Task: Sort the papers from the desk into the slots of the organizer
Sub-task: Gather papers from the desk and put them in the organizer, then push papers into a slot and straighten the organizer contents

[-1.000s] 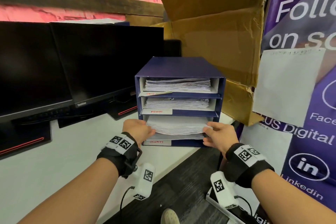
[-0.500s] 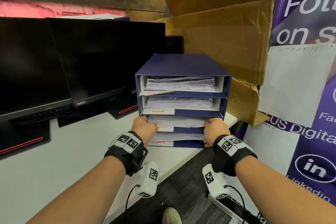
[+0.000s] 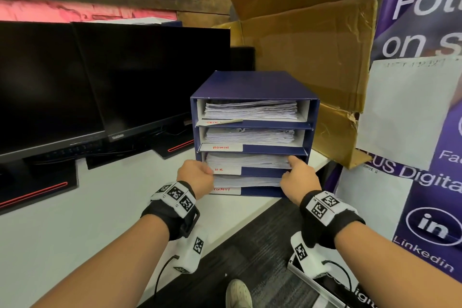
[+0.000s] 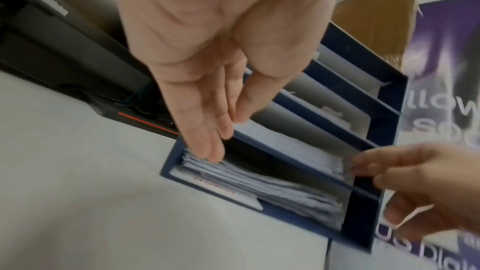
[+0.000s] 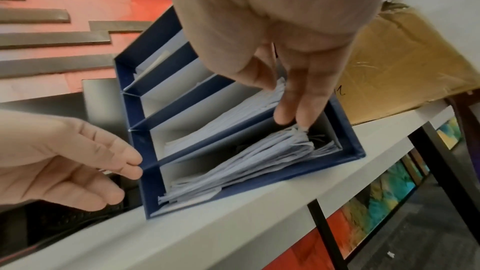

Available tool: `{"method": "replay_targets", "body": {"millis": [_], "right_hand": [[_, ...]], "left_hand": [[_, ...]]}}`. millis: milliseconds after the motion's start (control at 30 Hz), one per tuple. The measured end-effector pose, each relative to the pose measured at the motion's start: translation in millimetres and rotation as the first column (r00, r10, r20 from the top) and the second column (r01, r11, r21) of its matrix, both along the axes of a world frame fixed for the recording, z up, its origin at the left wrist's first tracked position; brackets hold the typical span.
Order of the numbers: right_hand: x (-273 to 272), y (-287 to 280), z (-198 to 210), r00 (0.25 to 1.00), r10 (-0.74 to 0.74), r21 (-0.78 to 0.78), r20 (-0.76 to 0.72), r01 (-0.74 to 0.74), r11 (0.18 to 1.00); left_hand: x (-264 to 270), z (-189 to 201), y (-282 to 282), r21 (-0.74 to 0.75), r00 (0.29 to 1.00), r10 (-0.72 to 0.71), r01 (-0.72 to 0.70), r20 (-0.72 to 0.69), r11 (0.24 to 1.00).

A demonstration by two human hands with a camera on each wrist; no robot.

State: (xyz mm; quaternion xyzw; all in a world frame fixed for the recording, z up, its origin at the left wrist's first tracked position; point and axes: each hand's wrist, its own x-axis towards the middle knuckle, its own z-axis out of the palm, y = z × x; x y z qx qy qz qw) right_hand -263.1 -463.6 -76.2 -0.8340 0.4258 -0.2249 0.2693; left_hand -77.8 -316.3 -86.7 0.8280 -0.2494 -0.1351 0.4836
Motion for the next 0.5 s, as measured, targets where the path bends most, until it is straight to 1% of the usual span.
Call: {"method": "replay_targets", "body": {"millis": [33, 100, 133, 200, 267, 333, 433, 500], "right_hand": [[-6, 4, -1, 1.0, -0.007, -0.049, 0.002, 0.007, 0.999], [-18, 11, -4, 0.999, -0.026, -0.13, -0.039, 0.021, 0.991], [-22, 14, -7, 0.995, -0.025, -0.16, -0.092, 0.01, 0.987], [-29, 16, -12, 0.97, 0.011, -0.18, -0.241, -0.056, 0.982], [-32, 14, -20, 0.925, 0.079, -0.16, -0.372, -0.148, 0.976], [-31, 11, -26, 0.876, 0.139, -0.122, -0.461, -0.218, 0.968], [-27, 6, -31, 0.823, 0.179, -0.078, -0.539, -0.261, 0.962], [-22, 3, -33, 0.797, 0.183, -0.079, -0.576, -0.277, 0.958]], "left_hand": [[-3, -1, 4, 0.089, 0.998, -0.049, 0.045, 0.04, 0.995], [-7, -5, 10, 0.284, 0.976, -0.159, 0.112, 0.149, 0.952], [-8, -6, 12, 0.365, 0.959, -0.204, 0.121, 0.197, 0.923], [-10, -9, 14, 0.481, 0.929, -0.284, 0.141, 0.239, 0.865], [-12, -9, 14, 0.549, 0.906, -0.349, 0.171, 0.239, 0.818], [-15, -6, 11, 0.604, 0.885, -0.406, 0.198, 0.228, 0.772], [-22, 2, 3, 0.673, 0.853, -0.48, 0.232, 0.206, 0.702], [-26, 5, -2, 0.719, 0.838, -0.512, 0.237, 0.189, 0.653]]}}
